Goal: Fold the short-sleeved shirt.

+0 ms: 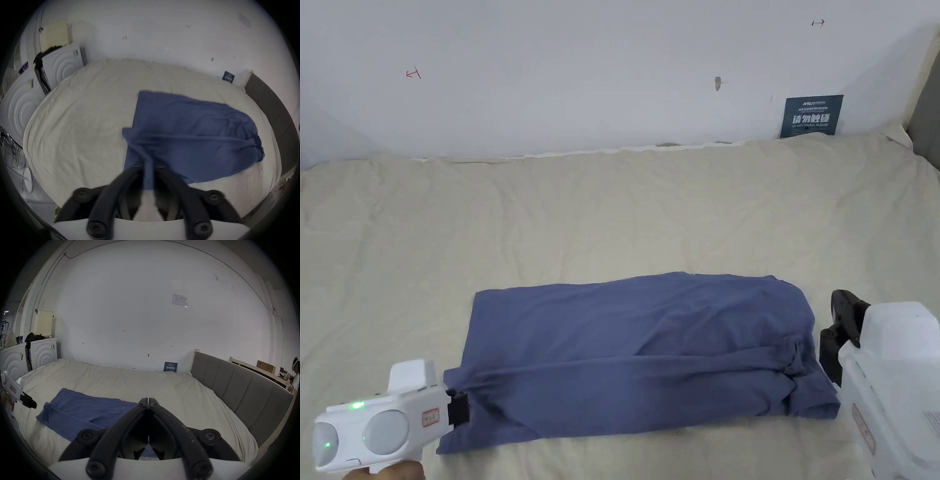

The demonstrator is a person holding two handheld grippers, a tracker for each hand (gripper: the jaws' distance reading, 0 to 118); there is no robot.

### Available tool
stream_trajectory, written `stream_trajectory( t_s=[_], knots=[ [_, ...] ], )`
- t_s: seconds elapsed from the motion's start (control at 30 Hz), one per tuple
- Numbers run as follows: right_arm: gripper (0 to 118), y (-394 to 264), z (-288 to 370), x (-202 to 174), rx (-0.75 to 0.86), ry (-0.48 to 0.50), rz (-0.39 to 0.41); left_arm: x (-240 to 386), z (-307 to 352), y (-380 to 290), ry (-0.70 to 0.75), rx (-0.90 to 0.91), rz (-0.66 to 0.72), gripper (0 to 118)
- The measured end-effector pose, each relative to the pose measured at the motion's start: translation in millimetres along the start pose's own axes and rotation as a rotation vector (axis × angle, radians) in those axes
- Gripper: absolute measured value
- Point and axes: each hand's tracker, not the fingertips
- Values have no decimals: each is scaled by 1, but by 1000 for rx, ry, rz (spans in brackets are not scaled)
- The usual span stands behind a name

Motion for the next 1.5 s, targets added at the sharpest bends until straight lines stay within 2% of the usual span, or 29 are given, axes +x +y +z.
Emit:
stream_trajectory(
  t_s=[0.03,0.1,0.13,0.17,0.23,0.27,0.3,0.37,0.4,0.47,0.5,0.53,0.57,0.6,0.63,0.67,0.73,0.83,0.87,0.97,1.0,1.23,1.5],
  knots=[
    [1,-2,-3,0,-9,0,-3,-3,-8,-4,11,5,3,43],
    [1,-7,-11,-1,-36,-1,-7,-7,-25,-12,30,-49,12,96],
    [1,-9,-14,-1,-43,-5,-6,-9,-33,-15,43,-73,37,109],
    [1,-12,-17,-2,-52,-8,-4,-11,-41,-17,52,-91,58,112],
    [1,-16,-22,-2,-69,-11,-2,-9,-48,-20,54,-99,59,95],
    [1,-19,-25,-1,-78,-11,-5,-8,-51,-22,59,-120,63,80],
    [1,-21,-28,0,-91,-11,-10,-7,-55,-24,50,-133,73,58],
    [2,-26,-34,2,-119,-18,-17,-3,-56,-29,73,-134,70,55],
    [2,-30,-39,4,-139,-28,-25,0,-53,-29,73,-112,55,45],
    [6,-37,-51,10,-225,-29,-45,3,-48,-29,81,-91,32,9],
    [20,-43,-60,14,-267,-30,-65,3,-46,-31,85,-72,24,9],
    [37,-52,-71,17,-318,-30,-81,3,-45,-30,15,-70,55,9],
    [55,-60,-81,21,-376,-30,-95,3,-44,-29,41,-82,56,9],
    [81,-71,-92,25,-426,-30,-124,3,-41,-29,46,-69,59,9],
    [95,-81,-104,28,-484,-21,-134,2,-37,-28,36,-32,68,9],
    [102,-93,-118,32,-562,-17,-173,2,-32,-26,30,-19,72,9],
    [103,-112,-135,35,-637,-16,-208,2,-25,-24,17,-2,86,9],
    [96,-137,-158,38,-710,-34,-269,1,-20,-22,12,12,84,9],
    [87,-144,-163,38,-716,-13,-280,1,-20,-23,14,14,78,9],
    [25,-156,-167,36,-728,28,-276,2,-18,-23,18,10,79,9],
    [9,-157,-165,35,-722,35,-269,2,-17,-24,21,11,80,9],
    [8,-129,-108,54,-589,6,-217,-4,5,-26,7,38,96,9],
    [8,-121,-16,70,-563,29,-206,-22,43,-59,12,33,62,9]
  ],
)
